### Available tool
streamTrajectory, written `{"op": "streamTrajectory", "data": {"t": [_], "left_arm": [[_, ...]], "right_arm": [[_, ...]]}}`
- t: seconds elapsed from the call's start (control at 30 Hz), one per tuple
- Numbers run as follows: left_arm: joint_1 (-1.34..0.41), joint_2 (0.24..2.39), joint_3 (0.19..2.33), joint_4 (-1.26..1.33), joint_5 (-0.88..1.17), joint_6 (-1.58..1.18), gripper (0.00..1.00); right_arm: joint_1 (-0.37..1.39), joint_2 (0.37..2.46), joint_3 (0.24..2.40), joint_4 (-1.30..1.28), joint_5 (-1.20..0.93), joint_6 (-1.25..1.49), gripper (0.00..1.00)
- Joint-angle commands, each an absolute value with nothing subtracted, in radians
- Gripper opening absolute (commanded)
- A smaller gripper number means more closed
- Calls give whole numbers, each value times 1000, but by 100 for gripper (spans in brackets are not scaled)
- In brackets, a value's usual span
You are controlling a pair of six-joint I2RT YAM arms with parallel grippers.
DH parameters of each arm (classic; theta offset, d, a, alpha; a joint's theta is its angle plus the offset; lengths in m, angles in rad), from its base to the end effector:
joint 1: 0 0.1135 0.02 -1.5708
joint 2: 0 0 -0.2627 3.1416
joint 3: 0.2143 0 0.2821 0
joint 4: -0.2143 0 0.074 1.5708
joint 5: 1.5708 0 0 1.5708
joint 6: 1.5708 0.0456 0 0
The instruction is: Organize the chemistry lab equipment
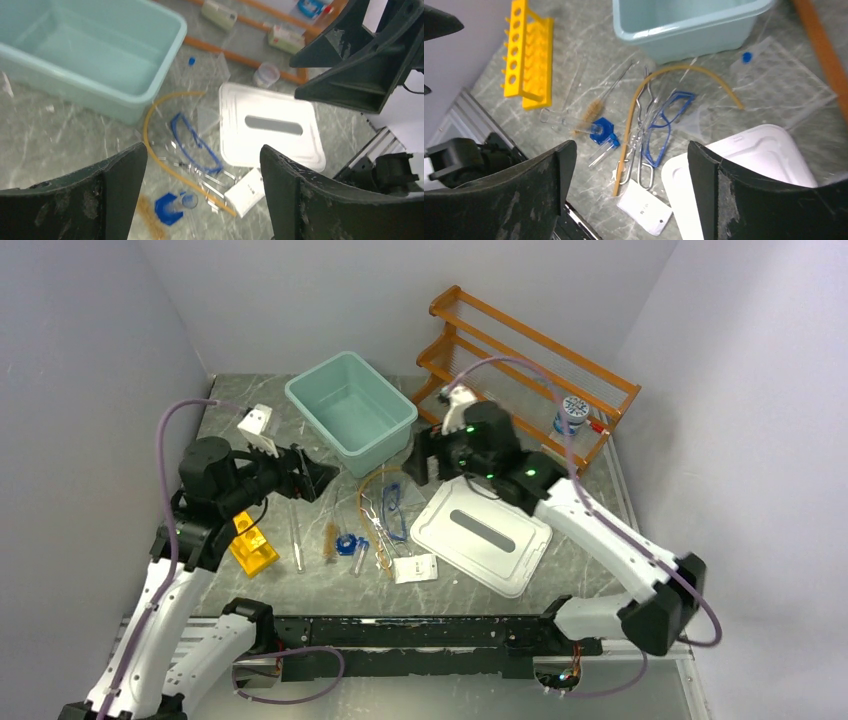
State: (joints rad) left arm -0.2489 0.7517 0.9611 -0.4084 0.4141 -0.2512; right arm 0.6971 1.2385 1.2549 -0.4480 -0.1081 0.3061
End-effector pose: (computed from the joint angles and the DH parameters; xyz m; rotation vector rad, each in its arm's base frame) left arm 0.1881 -0.0667 0.3860 0.3047 1.7845 -0.7245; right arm 0.2401 0.2075 0.3764 -0.4745 2.0253 0.7387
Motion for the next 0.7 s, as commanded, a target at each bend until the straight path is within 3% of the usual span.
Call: {"op": "streamTrajectory", "data": {"t": [0.0, 0.1, 0.3, 0.43, 0.67], "left_arm": [[-240, 768, 916, -491, 371, -236, 86], [-241, 791, 927, -536, 237, -214, 84], [-240, 827, 993, -556, -81, -306, 84], [-240, 818, 996, -502, -103, -327, 84], [-240, 842, 988, -484, -102, -347, 83]], "right_arm": [[836, 1345, 1216, -306, 19, 315, 82], [953, 1410, 1145, -171, 5, 238, 78], [1073, 1545, 1082, -11, -99, 162, 78], [1092, 1608, 1050, 133, -156, 167, 78], [1130, 1708, 964, 441, -44, 171, 72]]}}
